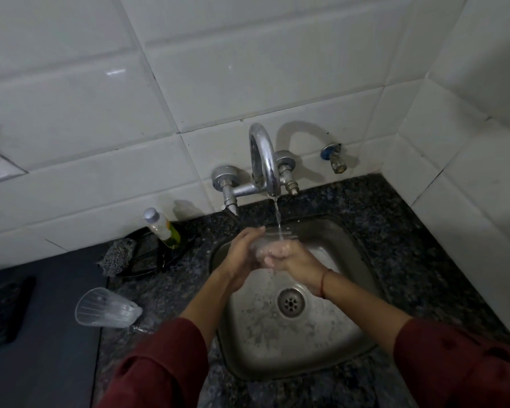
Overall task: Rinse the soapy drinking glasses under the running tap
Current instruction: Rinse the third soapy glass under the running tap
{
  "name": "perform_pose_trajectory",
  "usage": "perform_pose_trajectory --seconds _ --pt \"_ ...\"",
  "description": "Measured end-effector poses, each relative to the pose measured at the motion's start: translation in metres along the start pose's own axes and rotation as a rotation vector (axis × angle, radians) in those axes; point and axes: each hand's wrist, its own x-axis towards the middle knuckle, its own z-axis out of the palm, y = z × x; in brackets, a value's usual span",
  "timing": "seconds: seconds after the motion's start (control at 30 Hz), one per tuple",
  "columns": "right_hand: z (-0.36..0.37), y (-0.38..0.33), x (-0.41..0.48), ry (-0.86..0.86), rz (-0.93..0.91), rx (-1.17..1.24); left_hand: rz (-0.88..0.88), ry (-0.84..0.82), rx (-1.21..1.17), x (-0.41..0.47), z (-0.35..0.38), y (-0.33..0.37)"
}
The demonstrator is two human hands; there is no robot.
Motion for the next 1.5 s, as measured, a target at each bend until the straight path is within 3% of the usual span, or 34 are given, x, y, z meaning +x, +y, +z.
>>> perform_pose_trajectory --seconds 0.03,0.1,0.2,0.23,0.27,0.37,0.4,0.47,0.53,0.57,0.67,0.7,0.77,0.83,0.87,0.9,1.0,1.07,1.17,1.2,1.23,1.33,1.37,1.43,1.5 --pt "0.000 -0.003 -0.001 0.038 0.039 0.124 0.084 0.043 0.001 0.000 0.001 -0.002" --pt "0.000 0.003 -0.003 0.019 0.000 -0.033 0.090 0.054 0.068 0.000 0.000 -0.001" --pt "0.002 0.017 0.000 -0.139 -0.158 -0.738 -0.197 -0.020 0.065 -0.003 -0.008 0.005" --pt "0.000 0.017 0.002 -0.131 -0.150 -0.784 -0.232 -0.052 0.026 -0.005 -0.008 0.005" --pt "0.001 0.014 0.003 -0.112 -0.153 -0.744 -0.210 -0.079 -0.015 -0.006 -0.008 0.004" --pt "-0.001 0.002 0.002 -0.013 0.002 -0.089 0.003 0.004 0.003 -0.004 -0.002 -0.005" --pt "-0.003 0.000 -0.001 -0.015 -0.013 -0.072 0.030 0.039 0.074 -0.003 -0.002 -0.006" --pt "-0.004 0.004 -0.005 -0.098 -0.035 -0.124 -0.081 0.033 0.196 0.000 -0.005 -0.001" --pt "-0.001 0.006 -0.006 -0.143 -0.078 -0.322 -0.216 -0.036 0.188 -0.001 -0.010 0.005" --pt "-0.001 0.008 -0.004 -0.118 -0.073 -0.311 -0.219 -0.053 0.135 -0.002 -0.012 0.006" --pt "0.001 0.006 0.003 0.015 0.007 0.090 -0.030 -0.043 -0.013 0.002 -0.008 0.003" --pt "0.001 0.006 0.003 0.041 0.001 0.116 0.010 -0.012 -0.017 0.002 -0.006 0.004" --pt "-0.004 0.004 -0.001 0.023 -0.048 0.010 -0.081 0.021 0.052 0.001 -0.003 0.009" --pt "0.001 0.004 0.000 -0.140 -0.181 -0.514 -0.270 -0.012 0.123 -0.001 -0.007 0.015" --pt "-0.001 0.005 0.000 -0.151 -0.183 -0.649 -0.311 -0.031 0.129 -0.003 -0.009 0.016" --pt "0.000 0.007 0.001 -0.125 -0.158 -0.610 -0.300 -0.044 0.109 -0.004 -0.010 0.015" --pt "0.006 0.001 0.004 0.027 0.011 0.037 -0.048 -0.007 0.014 -0.002 -0.003 0.004" --pt "0.004 0.000 -0.001 0.008 -0.055 -0.034 0.004 0.016 0.030 -0.002 -0.002 0.004" --pt "0.005 0.006 -0.003 -0.082 -0.256 -0.584 -0.208 -0.084 0.166 -0.006 -0.011 0.008" --pt "0.003 0.009 -0.003 -0.084 -0.229 -0.640 -0.227 -0.102 0.156 -0.008 -0.012 0.008" --pt "0.005 0.010 -0.002 -0.056 -0.170 -0.559 -0.194 -0.099 0.111 -0.009 -0.011 0.006" --pt "0.010 0.005 -0.001 0.057 0.067 0.115 0.039 0.034 0.027 -0.007 -0.004 -0.003" --pt "0.007 0.004 -0.003 0.054 0.059 0.100 0.056 0.051 0.062 -0.007 -0.003 -0.003" --pt "0.003 0.005 -0.006 -0.003 -0.033 -0.076 -0.090 0.026 0.166 -0.006 -0.005 0.001" --pt "0.002 0.007 -0.007 -0.094 -0.135 -0.469 -0.291 -0.011 0.158 -0.008 -0.009 0.006"
